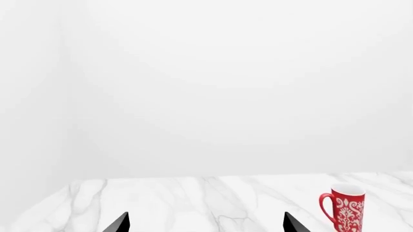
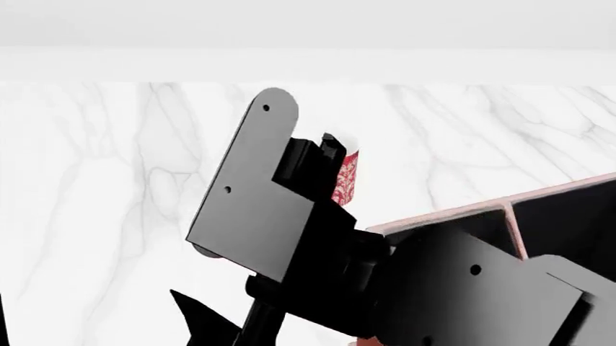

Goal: Pick up the book and place it in the left compartment of the caddy.

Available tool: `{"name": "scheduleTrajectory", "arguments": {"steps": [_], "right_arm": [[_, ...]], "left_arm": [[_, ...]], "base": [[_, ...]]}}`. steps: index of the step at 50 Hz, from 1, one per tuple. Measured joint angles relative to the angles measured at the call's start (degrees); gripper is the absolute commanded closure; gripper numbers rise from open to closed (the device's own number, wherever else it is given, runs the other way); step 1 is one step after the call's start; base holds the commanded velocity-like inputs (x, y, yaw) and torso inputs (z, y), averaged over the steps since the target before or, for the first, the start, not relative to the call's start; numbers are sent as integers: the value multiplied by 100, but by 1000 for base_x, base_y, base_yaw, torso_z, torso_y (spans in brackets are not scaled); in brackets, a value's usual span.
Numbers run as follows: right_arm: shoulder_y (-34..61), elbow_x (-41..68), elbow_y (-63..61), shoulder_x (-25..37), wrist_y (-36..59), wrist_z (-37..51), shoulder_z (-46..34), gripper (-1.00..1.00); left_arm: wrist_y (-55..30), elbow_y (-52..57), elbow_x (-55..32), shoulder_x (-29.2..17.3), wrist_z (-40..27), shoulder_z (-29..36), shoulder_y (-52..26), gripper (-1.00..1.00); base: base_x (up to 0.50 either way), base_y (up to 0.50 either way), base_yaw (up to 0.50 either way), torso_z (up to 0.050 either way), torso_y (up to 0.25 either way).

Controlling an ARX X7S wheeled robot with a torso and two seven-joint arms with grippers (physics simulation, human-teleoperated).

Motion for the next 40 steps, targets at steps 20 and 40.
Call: {"name": "scheduleTrajectory", "arguments": {"steps": [20,40], "right_arm": [[-273,-217,228,-59,-361,-352,-490,-100],[-424,-415,537,-276,-584,-543,-880,-100]], "left_arm": [[33,-13,-13,-46,-50,14,8,-100],[56,1,-59,-92,-95,-5,23,-100]], "base": [[0,0,0,0,0],[0,0,0,0,0]]}}
